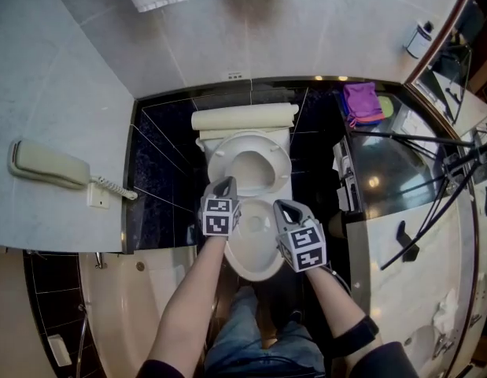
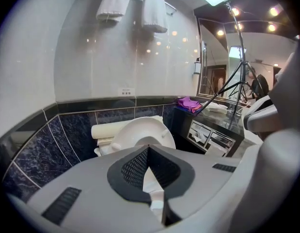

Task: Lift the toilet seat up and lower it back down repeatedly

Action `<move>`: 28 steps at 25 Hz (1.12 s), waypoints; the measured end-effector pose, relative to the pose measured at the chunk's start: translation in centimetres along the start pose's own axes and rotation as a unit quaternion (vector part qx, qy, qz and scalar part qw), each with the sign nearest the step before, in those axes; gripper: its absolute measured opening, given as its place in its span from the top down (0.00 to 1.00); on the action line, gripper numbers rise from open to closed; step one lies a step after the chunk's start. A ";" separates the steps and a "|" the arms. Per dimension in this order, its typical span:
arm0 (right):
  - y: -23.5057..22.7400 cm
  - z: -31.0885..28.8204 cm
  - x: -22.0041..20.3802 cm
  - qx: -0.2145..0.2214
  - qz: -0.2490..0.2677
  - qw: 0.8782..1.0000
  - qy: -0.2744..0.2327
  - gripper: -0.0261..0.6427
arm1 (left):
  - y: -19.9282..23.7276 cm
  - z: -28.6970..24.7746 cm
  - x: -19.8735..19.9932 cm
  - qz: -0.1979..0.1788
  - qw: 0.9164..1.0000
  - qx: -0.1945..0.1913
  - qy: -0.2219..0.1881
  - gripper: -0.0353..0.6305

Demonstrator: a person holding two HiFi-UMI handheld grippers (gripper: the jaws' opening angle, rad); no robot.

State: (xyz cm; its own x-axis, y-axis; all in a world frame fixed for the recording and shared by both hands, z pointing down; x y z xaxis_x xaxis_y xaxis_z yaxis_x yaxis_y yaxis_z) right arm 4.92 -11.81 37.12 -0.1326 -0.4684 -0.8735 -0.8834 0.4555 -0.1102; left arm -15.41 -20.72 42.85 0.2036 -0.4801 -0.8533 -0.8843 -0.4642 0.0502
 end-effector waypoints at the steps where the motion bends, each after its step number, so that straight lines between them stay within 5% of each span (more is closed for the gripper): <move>1: 0.3 0.8 0.3 0.005 0.003 1.000 -0.001 0.94 | -0.6 1.3 0.2 0.000 1.000 0.002 -0.002 0.96; 14: 3.1 13.1 0.8 0.040 0.033 0.999 -0.012 0.94 | -10.8 19.2 0.5 0.009 0.999 0.033 -0.040 0.96; 28: 4.7 22.1 -2.2 0.044 0.048 0.998 -0.019 0.94 | -17.3 30.8 -2.1 0.029 0.997 0.035 -0.070 0.96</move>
State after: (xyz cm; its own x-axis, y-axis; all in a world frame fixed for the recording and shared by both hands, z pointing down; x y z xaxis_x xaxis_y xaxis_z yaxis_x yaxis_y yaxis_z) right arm 10.93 8.09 28.08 -0.1955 -0.3915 -0.8992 -0.8246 0.5619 -0.0654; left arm -13.43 11.24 27.84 0.0948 -0.3936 -0.9144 -0.9210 -0.3833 0.0695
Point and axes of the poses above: the fingertips, and each gripper's own axes: z backward along the fingers, y to its left, x out of its top, the point moved 10 cm from there along z, backward along the fingers, and after that the axes turned 3 degrees about -y, right-handed, at the moved point
